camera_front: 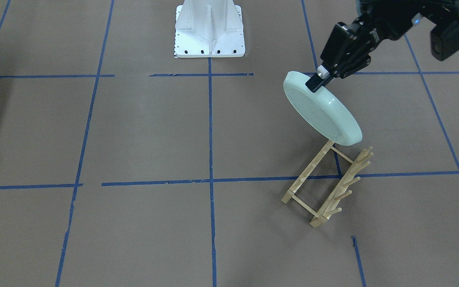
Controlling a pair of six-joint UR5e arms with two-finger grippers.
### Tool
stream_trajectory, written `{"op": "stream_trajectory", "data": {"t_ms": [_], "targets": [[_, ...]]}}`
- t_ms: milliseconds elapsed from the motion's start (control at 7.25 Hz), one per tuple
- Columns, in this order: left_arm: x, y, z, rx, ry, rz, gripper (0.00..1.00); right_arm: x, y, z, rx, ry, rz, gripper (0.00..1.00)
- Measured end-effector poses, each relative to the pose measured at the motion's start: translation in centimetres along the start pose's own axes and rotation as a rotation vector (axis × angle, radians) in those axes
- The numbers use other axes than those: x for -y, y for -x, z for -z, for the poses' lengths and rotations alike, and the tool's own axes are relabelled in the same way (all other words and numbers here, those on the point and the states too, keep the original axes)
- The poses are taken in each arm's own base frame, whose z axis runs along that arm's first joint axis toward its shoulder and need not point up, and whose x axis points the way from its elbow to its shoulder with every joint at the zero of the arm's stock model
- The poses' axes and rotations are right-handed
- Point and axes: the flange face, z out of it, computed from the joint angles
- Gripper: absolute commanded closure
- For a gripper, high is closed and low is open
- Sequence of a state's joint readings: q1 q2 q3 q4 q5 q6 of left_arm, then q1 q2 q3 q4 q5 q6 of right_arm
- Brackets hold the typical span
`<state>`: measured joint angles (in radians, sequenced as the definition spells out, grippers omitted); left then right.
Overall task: Place plate on table
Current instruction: 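Carry the plate with the left gripper toward the robot, beside the rack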
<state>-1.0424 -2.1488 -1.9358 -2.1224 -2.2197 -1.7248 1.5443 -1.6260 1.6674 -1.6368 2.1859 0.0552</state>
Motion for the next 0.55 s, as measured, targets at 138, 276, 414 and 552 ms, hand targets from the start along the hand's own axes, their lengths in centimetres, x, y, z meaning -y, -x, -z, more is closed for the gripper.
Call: {"op": "stream_trajectory", "data": {"t_ms": [138, 276, 414, 552], "targets": [[-3.1, 0.0, -2.5, 0.058, 0.02, -0.009, 1.0, 0.0, 0.0, 0.0, 0.0, 0.0, 0.0, 0.0], [-6.5, 0.2, -5.3, 0.126, 0.009, -0.024, 1.0, 0.0, 0.0, 0.0, 0.0, 0.0, 0.0, 0.0], [-10.0, 0.5, -8.2, 0.214, -0.008, -0.077, 1.0, 0.0, 0.0, 0.0, 0.0, 0.0, 0.0, 0.0], [-13.1, 0.8, -10.8, 0.308, -0.01, -0.162, 1.0, 0.0, 0.0, 0.0, 0.0, 0.0, 0.0, 0.0]]}}
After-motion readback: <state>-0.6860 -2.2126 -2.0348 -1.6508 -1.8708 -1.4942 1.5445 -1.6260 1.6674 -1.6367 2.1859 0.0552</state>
